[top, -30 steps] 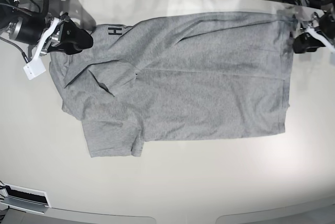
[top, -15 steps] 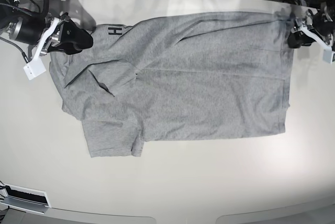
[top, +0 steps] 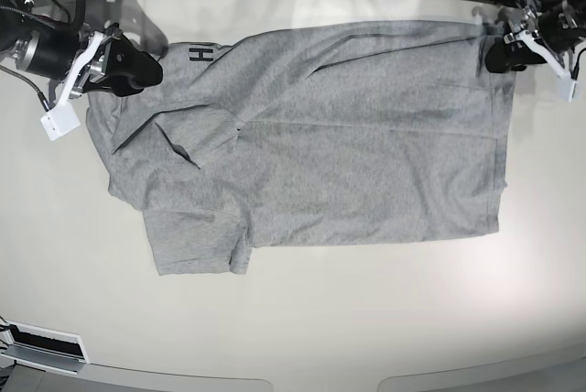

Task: Layout the t-shirt on the table in an organized manner, then fold the t-shirt properly

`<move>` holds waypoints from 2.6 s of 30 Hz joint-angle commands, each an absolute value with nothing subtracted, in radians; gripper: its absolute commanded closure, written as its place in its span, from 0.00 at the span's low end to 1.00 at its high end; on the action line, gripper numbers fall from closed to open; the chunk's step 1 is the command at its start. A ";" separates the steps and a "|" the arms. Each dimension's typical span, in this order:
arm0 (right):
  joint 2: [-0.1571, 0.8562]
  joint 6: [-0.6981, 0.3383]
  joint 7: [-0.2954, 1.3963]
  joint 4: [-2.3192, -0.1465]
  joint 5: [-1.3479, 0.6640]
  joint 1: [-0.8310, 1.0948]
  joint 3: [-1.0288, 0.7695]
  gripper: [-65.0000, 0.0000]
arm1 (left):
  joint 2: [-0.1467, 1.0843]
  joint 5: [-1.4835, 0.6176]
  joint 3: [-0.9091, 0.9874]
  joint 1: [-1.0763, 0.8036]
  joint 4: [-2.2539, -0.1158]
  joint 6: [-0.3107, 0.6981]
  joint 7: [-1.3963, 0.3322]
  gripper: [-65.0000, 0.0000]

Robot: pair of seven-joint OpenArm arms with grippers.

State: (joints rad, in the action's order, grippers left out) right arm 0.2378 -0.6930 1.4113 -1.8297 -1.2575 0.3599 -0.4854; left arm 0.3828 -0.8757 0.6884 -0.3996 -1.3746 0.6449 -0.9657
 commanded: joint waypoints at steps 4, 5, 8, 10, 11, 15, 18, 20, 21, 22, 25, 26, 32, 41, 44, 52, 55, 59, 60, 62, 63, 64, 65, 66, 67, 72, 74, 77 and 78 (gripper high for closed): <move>0.252 -0.698 1.394 -1.847 -1.283 0.354 -0.491 0.57 | 0.402 -0.892 0.694 -0.398 -1.389 0.653 -0.976 0.54; 0.252 -0.698 1.393 -1.847 -1.283 0.354 -0.491 0.57 | 0.402 -0.895 0.694 -0.399 -1.390 0.656 -0.986 0.54; 0.252 -0.698 1.392 -1.847 -1.283 0.354 -0.491 0.57 | 0.407 -0.953 0.694 -0.399 -1.390 0.693 -1.043 0.54; 0.252 -0.698 1.393 -1.847 -1.283 0.354 -0.491 0.57 | 0.407 -0.971 0.694 -0.399 -1.390 0.696 -1.068 0.54; 0.252 -0.698 1.393 -1.847 -1.283 0.354 -0.491 0.57 | 0.407 -0.970 0.694 -0.399 -1.390 0.696 -1.071 0.54; 0.252 -0.698 1.392 -1.847 -1.283 0.352 -0.491 0.57 | 0.407 -0.970 0.694 -0.399 -1.390 0.696 -1.071 0.54; 0.252 -0.698 1.392 -1.847 -1.284 0.352 -0.491 0.57 | 0.406 -0.971 0.694 -0.398 -1.390 0.696 -1.070 0.54; 0.252 -0.698 1.392 -1.847 -1.284 0.352 -0.491 0.57 | 0.407 -0.983 0.694 -0.398 -1.390 0.696 -1.065 0.58; 0.252 -0.698 1.392 -1.847 -1.283 0.352 -0.491 0.57 | 0.407 -0.991 0.694 -0.398 -1.390 0.696 -1.063 0.62; 0.252 -0.698 1.392 -1.847 -1.284 0.352 -0.491 0.57 | 0.407 -0.999 0.694 -0.398 -1.390 0.696 -1.059 0.67; 0.252 -0.698 1.392 -1.847 -1.284 0.352 -0.491 0.57 | 0.407 -1.000 0.694 -0.398 -1.390 0.696 -1.021 1.00; 0.252 -0.698 1.392 -1.847 -1.284 0.352 -0.491 0.57 | 0.407 -1.000 0.694 -0.398 -1.390 0.696 -1.016 1.00; 0.252 -0.698 1.391 -1.847 -1.284 0.352 -0.491 0.57 | 0.413 -1.052 0.694 -0.398 -1.401 0.698 -1.044 1.00; 0.252 -0.698 1.392 -1.847 -1.284 0.352 -0.491 0.57 | 0.418 -0.931 0.694 -0.402 -1.470 0.623 -1.097 0.92; 0.252 -0.698 1.392 -1.847 -1.285 0.352 -0.491 0.57 | 0.418 -0.878 0.694 -0.402 -1.468 0.559 -1.054 0.69; 0.252 -0.698 1.392 -1.847 -1.285 0.352 -0.491 0.57 | 0.392 -0.833 0.694 -0.401 -1.466 0.552 -1.034 0.56; 0.252 -0.698 1.392 -1.847 -1.287 0.352 -0.491 0.57 | 0.384 -0.797 0.694 -0.401 -1.448 0.520 -1.022 0.56; 0.252 -0.698 1.392 -1.847 -1.287 0.352 -0.491 0.57 | 0.382 -0.752 0.694 -0.402 -1.432 0.451 -0.995 0.56; 0.252 -0.698 1.392 -1.847 -1.287 0.352 -0.491 0.57 | 0.382 -0.753 0.694 -0.401 -1.432 0.452 -0.994 0.56; 0.252 -0.698 1.392 -1.847 -1.287 0.352 -0.491 0.57 | 0.382 -0.759 0.694 -0.401 -1.432 0.458 -0.994 0.56; 0.252 -0.698 1.392 -1.847 -1.287 0.352 -0.491 0.57 | 0.382 -0.760 0.694 -0.402 -1.432 0.459 -0.994 0.56; 0.252 -0.698 1.391 -1.847 -1.287 0.351 -0.491 0.57 | 0.382 -0.759 0.694 -0.402 -1.432 0.459 -0.994 0.56; 0.252 -0.698 1.389 -1.847 -1.287 0.351 -0.491 0.57 | 0.382 -0.760 0.694 -0.402 -1.432 0.459 -0.995 0.56; 0.252 -0.698 1.388 -1.847 -1.287 0.351 -0.491 0.57 | 0.382 -0.760 0.694 -0.401 -1.432 0.459 -0.995 0.56; 0.252 -0.698 1.388 -1.847 -1.287 0.352 -0.491 0.57 | 0.382 -0.760 0.694 -0.401 -1.432 0.459 -0.995 0.56; 0.252 -0.698 1.388 -1.847 -1.287 0.349 -0.491 0.57 | 0.382 -0.791 0.694 -0.401 -1.432 0.486 -1.015 0.56; 0.252 -0.698 1.388 -1.847 -1.287 0.349 -0.491 0.57 | 0.382 -0.850 0.694 -0.402 -1.432 0.554 -1.043 0.56; 0.252 -0.698 1.388 -1.847 -1.287 0.349 -0.491 0.57 | 0.383 -0.936 0.694 -0.401 -1.432 0.633 -1.078 0.56; 0.252 -0.698 1.388 -1.847 -1.287 0.349 -0.491 0.57 | 0.382 -0.945 0.694 -0.401 -1.432 0.637 -1.078 0.56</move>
